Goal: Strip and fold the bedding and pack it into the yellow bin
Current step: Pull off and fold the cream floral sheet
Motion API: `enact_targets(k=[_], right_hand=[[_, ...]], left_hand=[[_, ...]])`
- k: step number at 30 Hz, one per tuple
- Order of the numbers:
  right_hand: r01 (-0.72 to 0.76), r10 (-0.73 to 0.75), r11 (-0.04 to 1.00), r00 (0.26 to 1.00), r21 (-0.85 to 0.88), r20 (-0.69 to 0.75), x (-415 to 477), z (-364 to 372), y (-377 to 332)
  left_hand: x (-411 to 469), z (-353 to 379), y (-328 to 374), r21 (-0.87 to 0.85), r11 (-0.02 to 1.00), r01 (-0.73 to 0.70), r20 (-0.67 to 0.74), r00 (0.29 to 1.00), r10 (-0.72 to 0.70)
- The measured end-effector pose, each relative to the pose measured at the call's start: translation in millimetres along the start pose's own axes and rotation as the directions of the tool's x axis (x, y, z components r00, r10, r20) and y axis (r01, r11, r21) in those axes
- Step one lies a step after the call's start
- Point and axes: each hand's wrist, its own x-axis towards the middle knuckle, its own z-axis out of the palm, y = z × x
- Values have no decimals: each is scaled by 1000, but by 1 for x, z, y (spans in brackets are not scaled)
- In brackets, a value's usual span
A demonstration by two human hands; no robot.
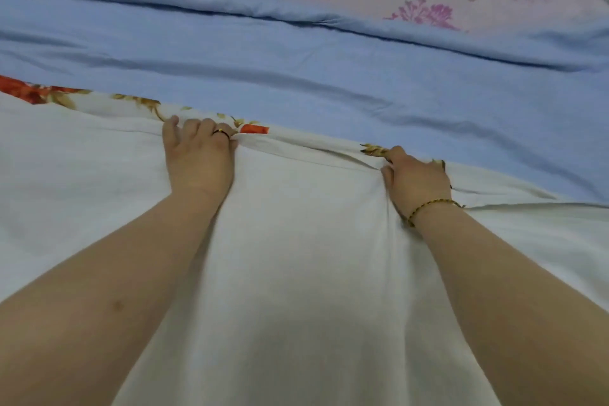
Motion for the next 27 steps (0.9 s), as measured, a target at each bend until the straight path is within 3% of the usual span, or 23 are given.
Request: enact_targets(k=[5, 11, 14, 16, 18, 20, 22, 24, 27], right_hand=[[-106, 118, 990, 984, 92, -137, -13, 25, 14], [-8, 40, 995, 946, 102, -321, -95, 38, 38], [-127, 143, 983, 983, 136, -117, -142, 48, 60], [-239, 238, 964, 971, 121, 20, -155, 50, 80], [-287, 264, 952, 945, 103, 194, -155, 46, 105], [-264, 241, 964, 928, 44, 286, -140, 37, 117], [-215, 199, 976, 947, 39, 253, -123, 33, 126], [-181, 170, 983, 968, 43, 186, -102, 33, 132], [-143, 137, 989, 977, 29, 165, -73, 37, 147]], left_hand=[[-1, 6, 3, -43, 999, 14, 19, 1000, -13], [-45, -3, 17, -228, 974, 2, -82, 996, -21], [-115, -2, 66, -350, 894, -282, -33, 957, 289], [-147, -1, 104, -397, 841, -367, 110, 891, 441], [-158, -3, 142, -346, 868, -355, 164, 888, 429], [-155, 9, 157, -209, 919, -334, 123, 923, 364], [-153, 23, 166, -138, 935, -327, 133, 929, 344], [-152, 38, 167, -141, 950, -280, 47, 956, 289], [-148, 39, 168, -146, 943, -298, 169, 932, 321]])
